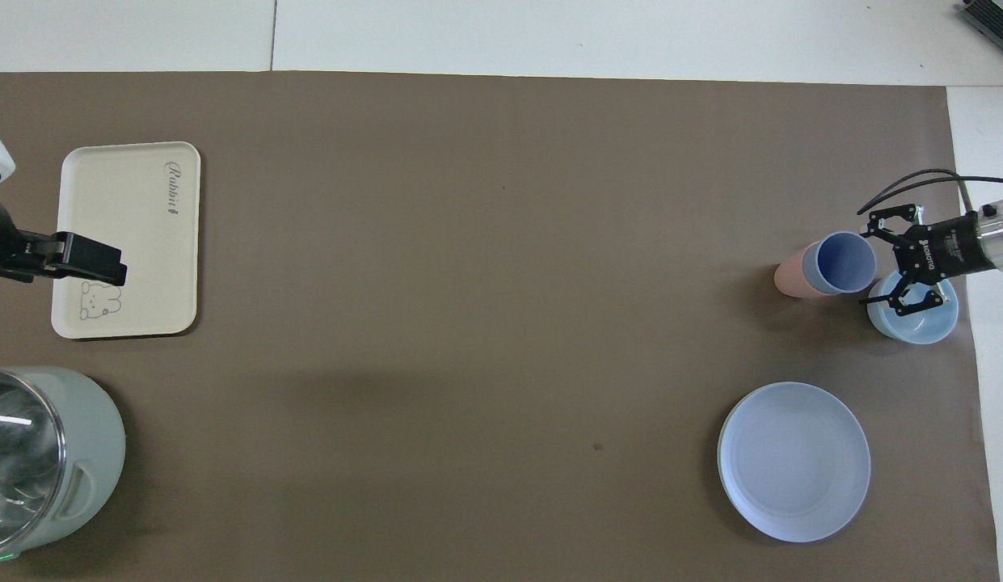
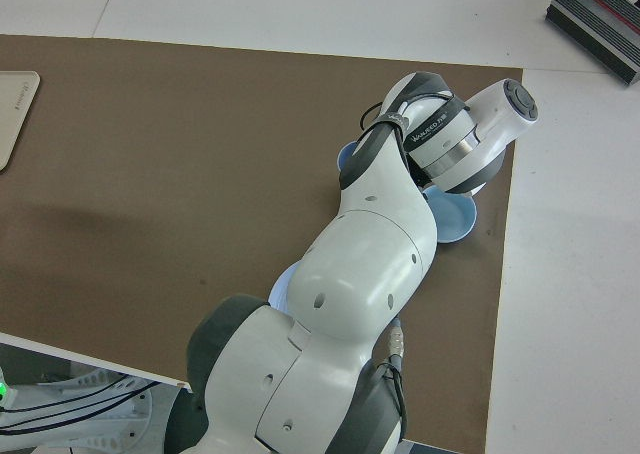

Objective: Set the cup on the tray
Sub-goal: 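Grasp the nested cups with the right gripper and lift them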

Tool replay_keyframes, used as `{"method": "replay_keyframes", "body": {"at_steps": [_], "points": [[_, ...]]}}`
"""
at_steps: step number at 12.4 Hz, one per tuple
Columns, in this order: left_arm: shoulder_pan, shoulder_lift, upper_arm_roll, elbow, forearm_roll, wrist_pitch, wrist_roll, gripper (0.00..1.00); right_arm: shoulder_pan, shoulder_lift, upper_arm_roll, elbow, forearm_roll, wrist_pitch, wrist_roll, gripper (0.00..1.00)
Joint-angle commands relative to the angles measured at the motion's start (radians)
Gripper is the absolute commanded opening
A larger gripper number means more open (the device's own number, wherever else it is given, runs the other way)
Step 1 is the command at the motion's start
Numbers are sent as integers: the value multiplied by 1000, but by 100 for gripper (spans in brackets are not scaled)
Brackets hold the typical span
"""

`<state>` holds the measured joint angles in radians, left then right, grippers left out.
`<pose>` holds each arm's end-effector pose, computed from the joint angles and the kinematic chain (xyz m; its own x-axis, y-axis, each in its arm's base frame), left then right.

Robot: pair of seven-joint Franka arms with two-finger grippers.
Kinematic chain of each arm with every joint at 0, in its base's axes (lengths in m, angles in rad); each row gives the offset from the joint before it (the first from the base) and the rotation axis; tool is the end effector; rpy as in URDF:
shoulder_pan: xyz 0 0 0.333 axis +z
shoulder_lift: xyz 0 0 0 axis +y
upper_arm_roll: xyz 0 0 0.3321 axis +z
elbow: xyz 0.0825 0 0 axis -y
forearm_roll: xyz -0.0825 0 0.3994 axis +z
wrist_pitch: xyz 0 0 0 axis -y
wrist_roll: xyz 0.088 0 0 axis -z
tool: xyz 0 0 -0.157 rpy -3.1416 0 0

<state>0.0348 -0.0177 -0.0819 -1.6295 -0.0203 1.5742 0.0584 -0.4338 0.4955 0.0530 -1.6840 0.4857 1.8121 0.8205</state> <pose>0.5603 -0.0299 0.5724 0.9938 -0.1051 -0.0365 -0.1044 -0.9943 0.0210 0.6163 -0.1831 0.2615 0.1310 -0.8192 -0.5583 -0.9870 -0.1610 0.0046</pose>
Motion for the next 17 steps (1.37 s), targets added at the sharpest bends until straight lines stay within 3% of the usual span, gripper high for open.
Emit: {"method": "replay_keyframes", "body": {"at_steps": [1,6,10,11,12,14,17], "points": [[14,-30,-7,-32,-12,7,11,100,-6,-6,11,-36,71,19,5,100],[14,-30,-5,-30,-12,7,11,100,38,-2,11,-45,118,50,3,100],[14,-30,-5,-30,-12,7,11,100,37,-40,11,-149,186,44,-6,100],[14,-30,-5,-30,-12,7,11,100,37,-44,11,-157,188,33,-18,74],[14,-30,-5,-32,-12,7,11,100,37,-51,11,-157,191,3,-21,1],[14,-30,-5,-32,-12,7,11,100,59,-67,13,-158,192,-16,-24,0],[14,-30,-5,-30,-12,7,11,100,137,-155,13,-180,209,-22,29,0]]}}
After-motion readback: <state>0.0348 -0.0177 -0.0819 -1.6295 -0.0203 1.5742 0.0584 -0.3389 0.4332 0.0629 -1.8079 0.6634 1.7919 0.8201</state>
